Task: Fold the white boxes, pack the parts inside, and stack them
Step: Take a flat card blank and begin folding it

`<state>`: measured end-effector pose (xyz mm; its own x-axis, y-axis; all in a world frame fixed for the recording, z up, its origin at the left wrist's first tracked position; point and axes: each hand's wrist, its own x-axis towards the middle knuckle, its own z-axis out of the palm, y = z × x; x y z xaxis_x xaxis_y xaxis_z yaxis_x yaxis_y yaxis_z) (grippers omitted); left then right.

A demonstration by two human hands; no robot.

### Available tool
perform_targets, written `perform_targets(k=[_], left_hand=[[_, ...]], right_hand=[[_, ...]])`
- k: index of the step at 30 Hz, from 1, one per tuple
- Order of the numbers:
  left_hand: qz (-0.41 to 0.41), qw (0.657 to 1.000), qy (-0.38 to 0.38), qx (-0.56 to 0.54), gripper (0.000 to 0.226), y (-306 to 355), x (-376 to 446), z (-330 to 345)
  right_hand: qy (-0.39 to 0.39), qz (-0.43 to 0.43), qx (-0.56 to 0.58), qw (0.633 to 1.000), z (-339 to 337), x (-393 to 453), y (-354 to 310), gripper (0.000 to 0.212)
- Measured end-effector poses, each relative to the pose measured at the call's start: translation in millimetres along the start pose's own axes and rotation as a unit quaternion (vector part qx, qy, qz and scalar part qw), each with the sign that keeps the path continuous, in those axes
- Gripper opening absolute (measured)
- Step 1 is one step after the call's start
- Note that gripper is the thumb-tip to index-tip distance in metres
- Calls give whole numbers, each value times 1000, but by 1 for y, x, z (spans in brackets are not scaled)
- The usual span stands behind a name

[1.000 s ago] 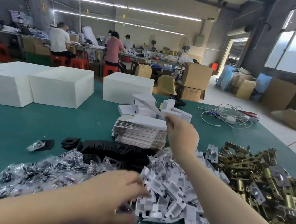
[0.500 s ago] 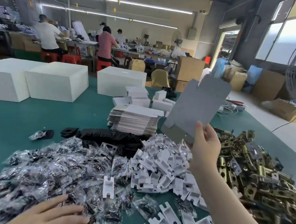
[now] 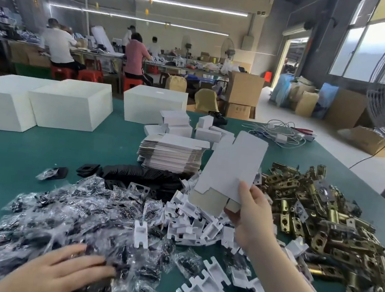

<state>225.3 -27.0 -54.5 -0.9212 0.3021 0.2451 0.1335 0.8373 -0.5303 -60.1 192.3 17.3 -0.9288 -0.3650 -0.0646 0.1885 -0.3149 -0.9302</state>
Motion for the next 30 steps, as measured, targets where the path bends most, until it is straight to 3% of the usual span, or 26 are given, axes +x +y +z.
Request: perform_targets(k=[3,7,11,14,15,17,19,21,22,24,27,30], left_hand=[[17,999,-34,-10,34,-14,-1,15],[-61,994,-22,-89,29,-14,10,11],[-105,982,29,-153,46,-3,18,-4],[-204,939,99,-258,50,11,55,-30],[-238,910,125,-315,44,13,73,-37],[-327,820,142,-447,34,13,113,-48],[-399,691,99,-595,38,11,153,-45],[-419,540,83,-725,36,12,188,-35],[-426,498,96,-749,40,13,202,-29],[-457,455,135,-752,52,15,221,-13],[-480,428,164,-748,47,24,229,10],[-457,403,176,-773,48,34,227,24]], right_hand=[[-19,14,-4,1000,-1,-6,12,10],[-22,19,-25,999,-10,-9,24,11],[-29,44,-23,998,-14,-8,32,12],[-55,40,-33,997,-12,-5,31,13],[-64,31,-43,997,-11,-4,30,14],[-76,7,-69,995,-11,-1,28,16],[-91,-8,-89,992,-11,2,28,17],[-105,-16,-100,989,-11,3,29,17],[-114,-19,-100,988,-12,4,30,20],[-146,-23,-91,985,-16,7,33,30],[-174,-40,-113,978,-24,7,47,54],[-104,-83,-161,978,-23,3,61,53]])
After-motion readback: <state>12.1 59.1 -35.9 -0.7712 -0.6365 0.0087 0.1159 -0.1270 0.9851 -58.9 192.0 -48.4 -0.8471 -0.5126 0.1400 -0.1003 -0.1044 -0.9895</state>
